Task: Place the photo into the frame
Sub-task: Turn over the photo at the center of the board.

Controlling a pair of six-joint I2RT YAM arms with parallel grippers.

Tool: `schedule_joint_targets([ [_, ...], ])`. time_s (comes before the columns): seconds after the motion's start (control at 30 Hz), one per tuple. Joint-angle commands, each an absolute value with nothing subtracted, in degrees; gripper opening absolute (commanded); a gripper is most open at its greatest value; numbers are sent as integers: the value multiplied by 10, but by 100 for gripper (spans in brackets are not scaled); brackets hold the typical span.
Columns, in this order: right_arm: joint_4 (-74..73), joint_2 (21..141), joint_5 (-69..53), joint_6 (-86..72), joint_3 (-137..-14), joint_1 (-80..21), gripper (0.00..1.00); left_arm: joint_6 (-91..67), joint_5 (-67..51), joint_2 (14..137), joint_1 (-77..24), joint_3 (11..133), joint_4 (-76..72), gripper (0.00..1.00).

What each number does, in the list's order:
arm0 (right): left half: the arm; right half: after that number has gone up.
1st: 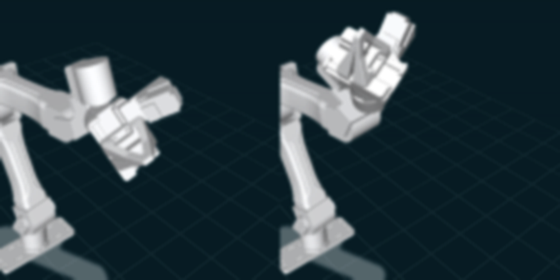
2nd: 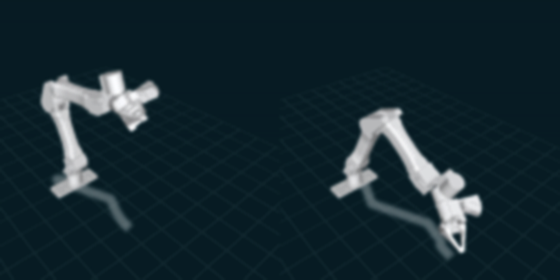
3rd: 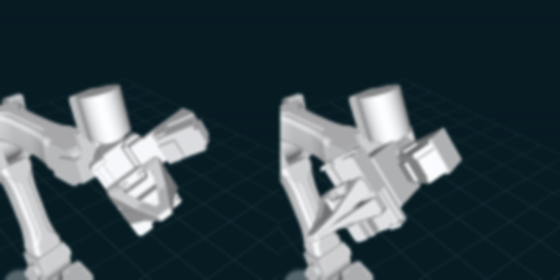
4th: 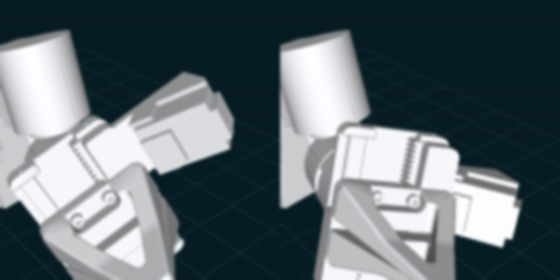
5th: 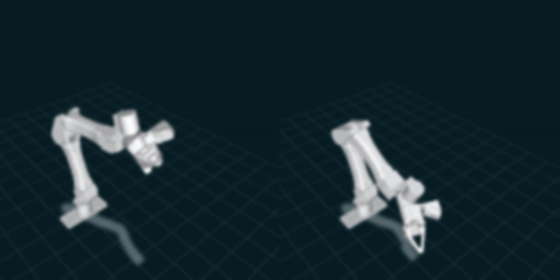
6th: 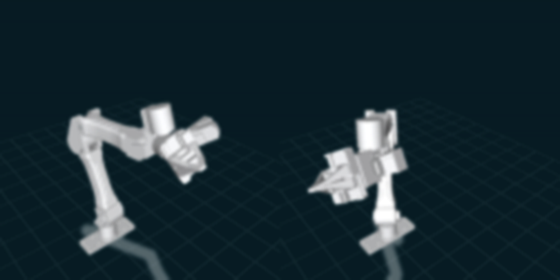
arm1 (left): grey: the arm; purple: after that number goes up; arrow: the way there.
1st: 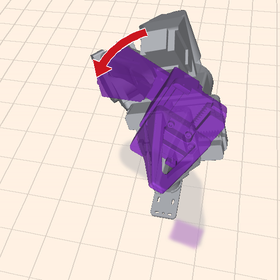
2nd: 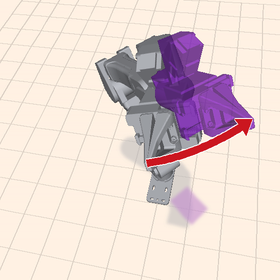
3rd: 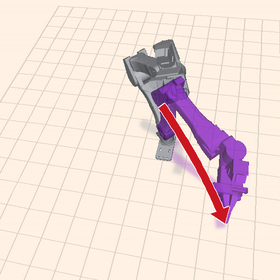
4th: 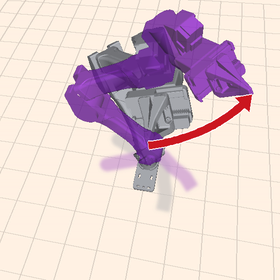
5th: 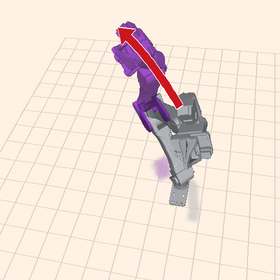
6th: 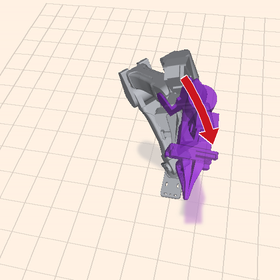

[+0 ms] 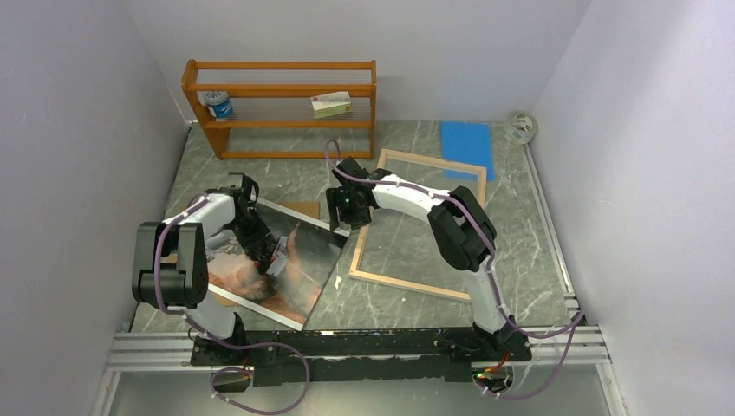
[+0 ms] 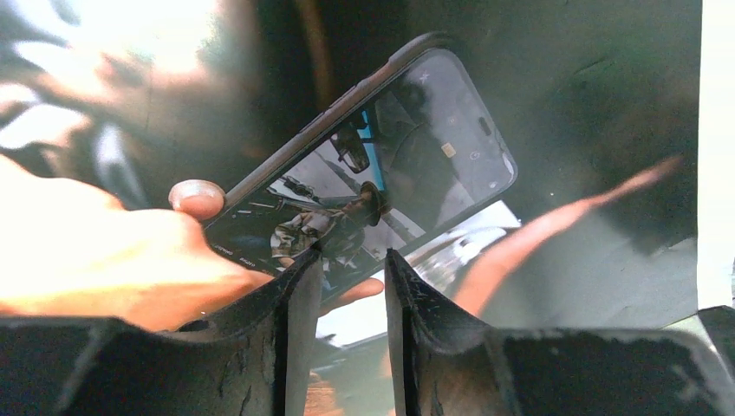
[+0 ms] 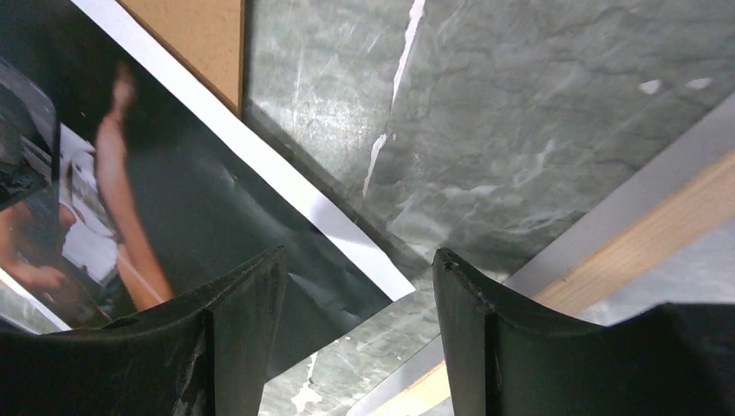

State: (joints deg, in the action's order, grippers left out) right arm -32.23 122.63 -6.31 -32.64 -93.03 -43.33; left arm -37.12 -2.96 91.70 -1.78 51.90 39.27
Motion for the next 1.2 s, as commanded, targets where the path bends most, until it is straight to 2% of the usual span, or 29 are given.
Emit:
schedule_joint_targets([
  [0.0,-347,1249,-106,-313,-948,-432,66,-377,-35,944,-19,517,393,38],
  [0.2,-413,1270,-151,-317,-982,-415,66,-373,-33,952,-19,528,405,38],
  [0.53,-290,1251,-362,-319,-921,-386,67,-370,-36,964,-19,531,408,38],
  [0.83,-154,1224,-434,-381,-867,-378,64,-378,-43,935,-20,529,396,39],
  [0.93,-112,1217,-431,-398,-839,-378,52,-383,-40,913,-19,532,393,40],
  [1.0,-72,1208,-419,-417,-814,-378,39,-386,-38,899,-19,539,394,42],
  [1.17,-48,1154,-358,-410,-797,-385,13,-388,-29,858,-19,582,417,52],
])
